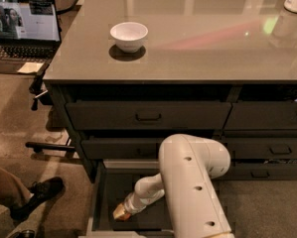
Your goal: Place orange into bottom drawer
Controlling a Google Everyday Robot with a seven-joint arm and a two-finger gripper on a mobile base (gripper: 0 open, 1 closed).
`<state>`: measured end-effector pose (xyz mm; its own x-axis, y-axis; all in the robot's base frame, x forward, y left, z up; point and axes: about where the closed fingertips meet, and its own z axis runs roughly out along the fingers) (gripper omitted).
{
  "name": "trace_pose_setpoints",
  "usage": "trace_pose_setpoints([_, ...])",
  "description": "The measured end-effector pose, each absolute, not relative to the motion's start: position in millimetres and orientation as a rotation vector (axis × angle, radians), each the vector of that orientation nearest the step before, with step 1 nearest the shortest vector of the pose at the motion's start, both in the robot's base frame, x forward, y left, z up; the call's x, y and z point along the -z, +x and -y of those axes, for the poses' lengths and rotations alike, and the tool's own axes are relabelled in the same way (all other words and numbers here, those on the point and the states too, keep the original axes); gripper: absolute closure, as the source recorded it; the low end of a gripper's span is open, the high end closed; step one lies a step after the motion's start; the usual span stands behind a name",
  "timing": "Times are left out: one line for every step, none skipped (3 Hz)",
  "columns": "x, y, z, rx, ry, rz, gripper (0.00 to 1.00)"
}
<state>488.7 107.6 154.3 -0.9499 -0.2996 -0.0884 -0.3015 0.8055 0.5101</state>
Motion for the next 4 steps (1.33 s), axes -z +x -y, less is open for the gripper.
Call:
trace_pose_setpoints([-136, 486, -110, -0.818, -0.448, -3.005, 1.0])
trace_pose_setpoints([-126, 484, -107, -0.782, -0.406, -3.024, 0.82])
trace_pose_setpoints([-127, 485, -106, -0.777, -0.4, -3.025, 0.58])
trace_pose_setpoints([-127, 487, -100, -0.764, -0.358, -3.022, 0.35])
